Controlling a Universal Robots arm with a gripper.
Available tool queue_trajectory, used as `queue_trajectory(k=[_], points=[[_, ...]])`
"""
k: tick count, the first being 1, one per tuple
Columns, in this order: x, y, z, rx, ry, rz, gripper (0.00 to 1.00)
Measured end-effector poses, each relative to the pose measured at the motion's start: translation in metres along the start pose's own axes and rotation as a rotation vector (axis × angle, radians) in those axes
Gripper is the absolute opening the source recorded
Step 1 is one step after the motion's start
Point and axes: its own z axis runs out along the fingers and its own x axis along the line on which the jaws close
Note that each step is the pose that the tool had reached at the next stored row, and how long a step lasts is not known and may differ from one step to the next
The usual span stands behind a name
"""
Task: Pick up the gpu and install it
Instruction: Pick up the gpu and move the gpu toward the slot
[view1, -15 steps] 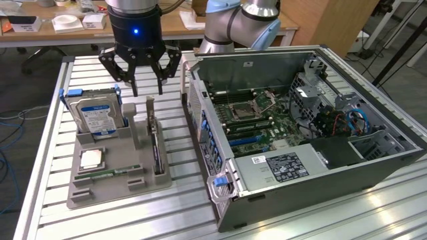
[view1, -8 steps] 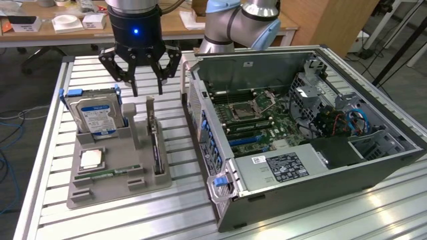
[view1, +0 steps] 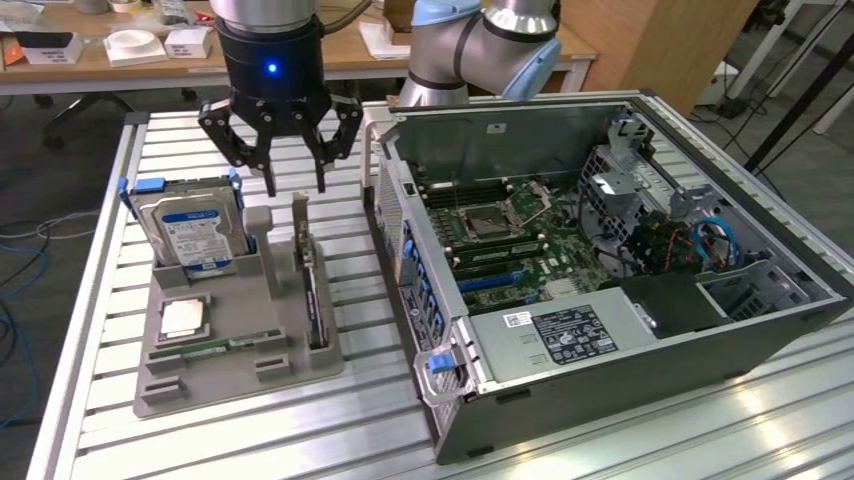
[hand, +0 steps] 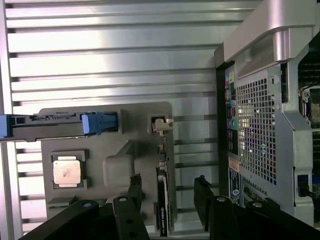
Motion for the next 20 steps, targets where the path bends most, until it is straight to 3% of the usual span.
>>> queue_trajectory(k=[20], points=[[0.0,-0.0018,0.005,0.0024,-0.0002,0.0,0.55]])
